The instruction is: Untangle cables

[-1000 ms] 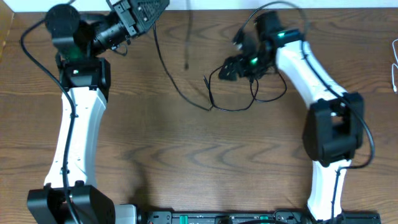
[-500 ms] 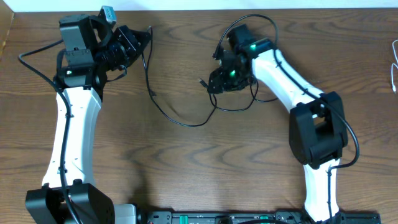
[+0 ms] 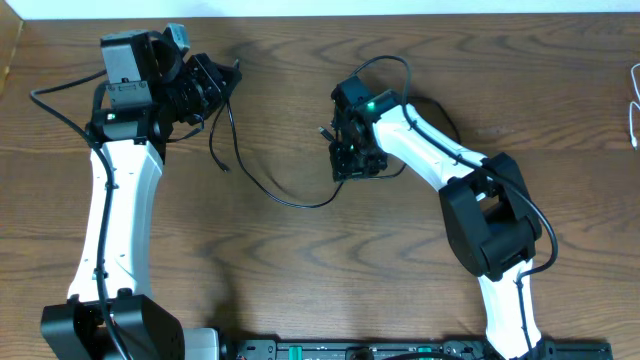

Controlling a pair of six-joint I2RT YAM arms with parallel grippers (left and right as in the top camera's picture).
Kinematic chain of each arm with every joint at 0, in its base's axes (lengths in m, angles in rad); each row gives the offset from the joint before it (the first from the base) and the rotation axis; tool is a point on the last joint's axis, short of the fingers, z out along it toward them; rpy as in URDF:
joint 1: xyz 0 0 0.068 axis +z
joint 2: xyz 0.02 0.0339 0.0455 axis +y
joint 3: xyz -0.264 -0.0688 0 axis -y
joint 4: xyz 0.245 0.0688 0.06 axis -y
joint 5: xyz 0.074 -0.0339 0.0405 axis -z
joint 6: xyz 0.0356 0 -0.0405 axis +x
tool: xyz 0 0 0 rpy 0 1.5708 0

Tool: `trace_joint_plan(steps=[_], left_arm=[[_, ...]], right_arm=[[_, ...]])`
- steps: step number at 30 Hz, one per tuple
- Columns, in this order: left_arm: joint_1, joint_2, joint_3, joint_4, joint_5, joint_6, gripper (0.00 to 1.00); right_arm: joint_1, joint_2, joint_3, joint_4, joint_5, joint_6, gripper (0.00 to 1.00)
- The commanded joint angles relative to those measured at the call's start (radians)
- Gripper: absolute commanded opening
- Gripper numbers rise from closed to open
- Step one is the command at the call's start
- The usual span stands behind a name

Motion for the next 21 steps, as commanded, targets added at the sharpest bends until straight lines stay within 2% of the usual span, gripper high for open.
trace_joint_plan(steps=[1, 6, 11, 15, 16, 17, 21], left_arm=[[0.002, -0.008, 0.01, -0.012, -0.012, 0.024, 0.07], [0.002, -0.008, 0.01, -0.023, -0.012, 0.024, 0.07], [0.002, -0.008, 0.01, -0.025, -0.011, 0.024, 0.07], [0.002, -0.008, 0.01, -0.046, -0.011, 0.024, 0.07], [0.002, -0.008, 0.01, -0.055, -0.011, 0.024, 0.07], [0.002, -0.008, 0.01, -0.063, -0.011, 0.029, 0.07], [-0.001, -0.008, 0.009, -0.115, -0.011, 0.115, 0.07]], right_arm=[[0.014, 0.009, -0.013, -0.002, 0.015, 0.055, 0.34], [0.017, 0.009, -0.058, 0.031, 0.016, 0.09, 0.28], [0.023, 0.009, -0.084, 0.069, 0.027, 0.1, 0.26], [0.022, 0.009, -0.085, 0.093, 0.06, 0.1, 0.15], [0.022, 0.009, -0.085, 0.093, 0.079, 0.1, 0.04], [0.022, 0.009, -0.085, 0.092, 0.098, 0.099, 0.01], [0.001, -0.021, -0.074, 0.075, 0.143, 0.08, 0.01]])
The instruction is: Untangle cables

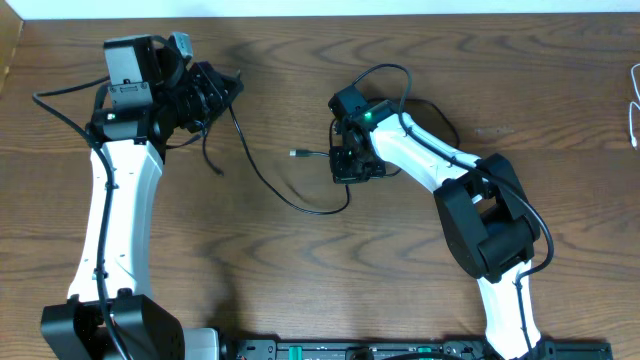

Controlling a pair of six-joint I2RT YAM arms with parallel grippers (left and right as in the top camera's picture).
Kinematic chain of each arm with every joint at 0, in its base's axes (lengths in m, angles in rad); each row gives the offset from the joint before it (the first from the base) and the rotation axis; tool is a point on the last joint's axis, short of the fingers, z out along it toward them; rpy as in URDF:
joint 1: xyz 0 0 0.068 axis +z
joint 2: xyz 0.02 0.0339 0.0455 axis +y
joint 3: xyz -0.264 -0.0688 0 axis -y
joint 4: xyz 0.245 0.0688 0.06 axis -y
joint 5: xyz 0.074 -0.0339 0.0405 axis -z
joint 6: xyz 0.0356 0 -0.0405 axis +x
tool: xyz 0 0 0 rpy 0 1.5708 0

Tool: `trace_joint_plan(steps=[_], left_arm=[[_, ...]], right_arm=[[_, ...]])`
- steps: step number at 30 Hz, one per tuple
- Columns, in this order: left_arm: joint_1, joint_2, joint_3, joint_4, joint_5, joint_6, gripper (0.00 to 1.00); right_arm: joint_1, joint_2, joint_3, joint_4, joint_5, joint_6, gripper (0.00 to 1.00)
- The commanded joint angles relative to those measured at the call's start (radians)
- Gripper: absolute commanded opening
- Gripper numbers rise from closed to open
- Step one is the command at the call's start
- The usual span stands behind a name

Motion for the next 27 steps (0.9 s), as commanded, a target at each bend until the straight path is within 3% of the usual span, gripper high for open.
trace_joint_plan(steps=[1, 5, 11, 13, 18, 27], left_arm=[[-0.001, -0.008, 0.009, -0.037, -0.008, 0.093, 0.08], [-0.001, -0.008, 0.009, -0.063, -0.008, 0.166, 0.07], [-0.01, -0.008, 0.009, -0.065, -0.009, 0.166, 0.07], [-0.036, -0.008, 0.009, -0.065, -0.009, 0.167, 0.07], [-0.089, -0.008, 0.009, -0.061, -0.009, 0.2, 0.07], [-0.182, -0.007, 0.009, -0.06, 0.035, 0.2, 0.07]], right_arm=[[-0.02, -0.03, -0.003, -0.021, 0.075, -0.018, 0.01], [-0.072, -0.153, 0.003, -0.067, 0.142, -0.031, 0.01], [-0.078, -0.328, 0.003, -0.08, 0.456, -0.031, 0.01], [-0.043, -0.349, 0.003, -0.035, 0.542, -0.119, 0.01], [0.016, -0.349, 0.003, 0.018, 0.555, -0.143, 0.01], [0.011, -0.352, 0.004, 0.237, 0.262, -0.074, 0.01]])
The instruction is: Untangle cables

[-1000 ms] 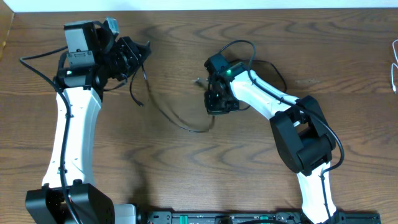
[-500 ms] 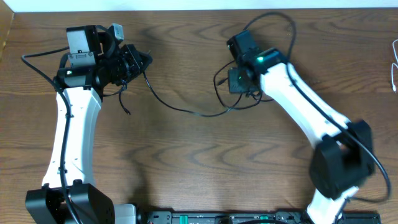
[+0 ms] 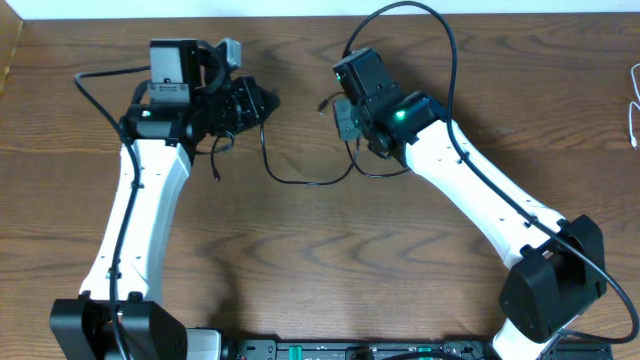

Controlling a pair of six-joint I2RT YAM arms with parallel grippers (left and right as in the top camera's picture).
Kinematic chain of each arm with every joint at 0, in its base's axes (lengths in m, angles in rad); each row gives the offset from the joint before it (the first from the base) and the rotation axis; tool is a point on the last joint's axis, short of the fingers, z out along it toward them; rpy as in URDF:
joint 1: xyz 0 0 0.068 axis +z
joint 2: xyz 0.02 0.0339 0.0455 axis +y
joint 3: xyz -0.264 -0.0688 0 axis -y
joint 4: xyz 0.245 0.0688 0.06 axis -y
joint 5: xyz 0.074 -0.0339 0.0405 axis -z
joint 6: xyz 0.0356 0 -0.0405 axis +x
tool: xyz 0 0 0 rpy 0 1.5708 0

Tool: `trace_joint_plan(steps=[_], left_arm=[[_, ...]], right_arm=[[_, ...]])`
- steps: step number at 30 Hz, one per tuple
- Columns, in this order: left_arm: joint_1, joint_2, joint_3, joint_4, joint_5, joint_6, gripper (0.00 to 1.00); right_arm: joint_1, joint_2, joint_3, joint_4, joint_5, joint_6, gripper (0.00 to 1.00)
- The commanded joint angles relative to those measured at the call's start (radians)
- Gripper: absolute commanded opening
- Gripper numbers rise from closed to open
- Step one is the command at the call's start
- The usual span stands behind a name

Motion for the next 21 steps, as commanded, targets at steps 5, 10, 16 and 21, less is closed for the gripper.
trace_joint_plan(steps=[5, 10, 16, 21], left_arm=[[-0.04, 0.001, 0.009, 0.039, 0.298, 0.134, 0.09], [-0.042, 0.043, 0.008, 0.05, 0.479, 0.194, 0.17], [-0.048, 0.091, 0.008, 0.05, 0.497, 0.212, 0.17], [-0.048, 0.108, 0.008, 0.051, 0.497, 0.212, 0.17]], right_arm=[[-0.045, 0.003, 0.002, 0.13, -0.221, 0.039, 0.01], [-0.069, 0.003, 0.007, 0.194, -0.345, 0.079, 0.01], [-0.1, 0.002, 0.034, 0.196, -0.423, 0.127, 0.01], [-0.161, 0.003, 0.054, 0.208, -0.56, 0.188, 0.01]])
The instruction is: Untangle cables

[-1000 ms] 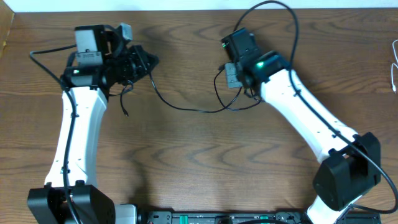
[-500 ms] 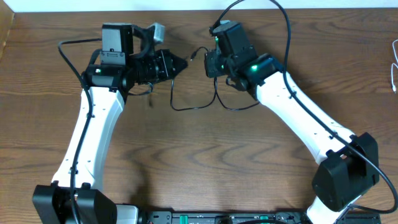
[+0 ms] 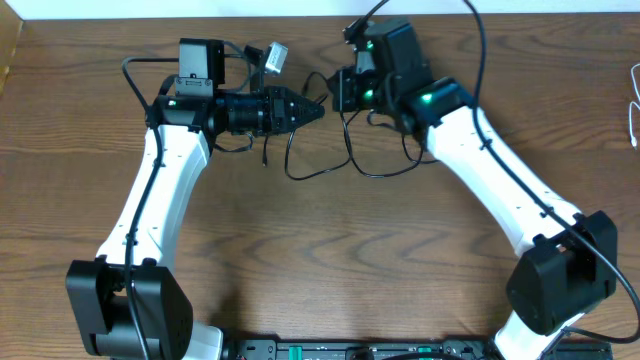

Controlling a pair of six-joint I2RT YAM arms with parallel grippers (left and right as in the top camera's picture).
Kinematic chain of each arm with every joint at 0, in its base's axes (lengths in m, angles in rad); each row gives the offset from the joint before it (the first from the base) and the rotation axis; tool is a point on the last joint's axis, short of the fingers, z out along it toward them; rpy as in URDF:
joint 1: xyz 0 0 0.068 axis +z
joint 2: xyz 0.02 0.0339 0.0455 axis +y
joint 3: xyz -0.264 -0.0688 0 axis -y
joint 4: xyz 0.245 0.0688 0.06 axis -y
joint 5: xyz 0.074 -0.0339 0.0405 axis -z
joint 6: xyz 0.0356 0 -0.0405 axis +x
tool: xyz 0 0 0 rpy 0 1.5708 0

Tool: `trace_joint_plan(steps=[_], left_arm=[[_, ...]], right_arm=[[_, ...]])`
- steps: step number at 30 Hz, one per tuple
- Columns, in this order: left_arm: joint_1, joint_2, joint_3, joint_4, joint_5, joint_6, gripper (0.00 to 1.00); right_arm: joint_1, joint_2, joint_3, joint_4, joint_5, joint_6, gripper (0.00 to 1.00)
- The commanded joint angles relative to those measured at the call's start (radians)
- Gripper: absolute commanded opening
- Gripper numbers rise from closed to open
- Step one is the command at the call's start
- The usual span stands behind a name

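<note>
A thin black cable (image 3: 318, 172) droops in slack loops over the wooden table (image 3: 300, 260), between my two grippers at the back middle. My left gripper (image 3: 314, 108) points right, its fingers pinched to a tip where the cable leaves it. A short loose end (image 3: 265, 155) dangles below the left wrist. My right gripper (image 3: 343, 92) faces left, barely a finger's width from the left one, and seems shut on the cable's other stretch. A second loop (image 3: 385, 172) lies under the right arm. The gripping points themselves are hidden by the black fingers.
A white cable (image 3: 634, 110) pokes in at the right edge. The table's far edge (image 3: 300, 16) runs just behind both grippers. The right arm's own black lead (image 3: 478, 30) arches over its wrist. Both arm bases stand at the front edge.
My left gripper has moved right and the right gripper up toward the far edge, so the tips now almost meet. The cable between them has bunched into two hanging loops.
First my left gripper was at the far left and the right one mid-table, with the cable arcing across the wood between them. Then a connector end showed beside the right gripper. Later both grippers were nearer the back and each other, and now they nearly touch.
</note>
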Motion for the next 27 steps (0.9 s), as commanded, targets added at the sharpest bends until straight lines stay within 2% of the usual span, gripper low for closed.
trace_joint_plan(steps=[1, 2, 5, 9, 15, 21, 27], left_arm=[[-0.003, 0.009, 0.008, 0.002, 0.036, 0.029, 0.17], [-0.003, 0.009, 0.008, 0.004, 0.037, 0.029, 0.17], [-0.003, 0.009, 0.007, 0.031, 0.078, 0.029, 0.25], [-0.005, 0.009, 0.007, 0.055, 0.107, 0.02, 0.29], [-0.04, 0.009, 0.007, 0.078, 0.106, 0.021, 0.29], [-0.087, 0.009, 0.007, 0.177, 0.083, -0.002, 0.29], [-0.085, 0.009, 0.007, 0.174, 0.014, -0.01, 0.29]], right_arm=[[-0.053, 0.003, 0.04, 0.024, -0.144, 0.073, 0.01], [-0.063, 0.003, 0.04, 0.04, -0.169, 0.086, 0.01], [-0.077, 0.003, 0.04, 0.095, -0.232, 0.138, 0.01], [-0.072, 0.003, 0.04, 0.152, -0.246, 0.18, 0.01], [-0.065, 0.003, 0.04, 0.198, -0.246, 0.227, 0.01], [-0.044, 0.003, 0.04, 0.206, -0.243, 0.237, 0.01], [-0.099, 0.003, 0.04, 0.093, -0.148, 0.188, 0.01]])
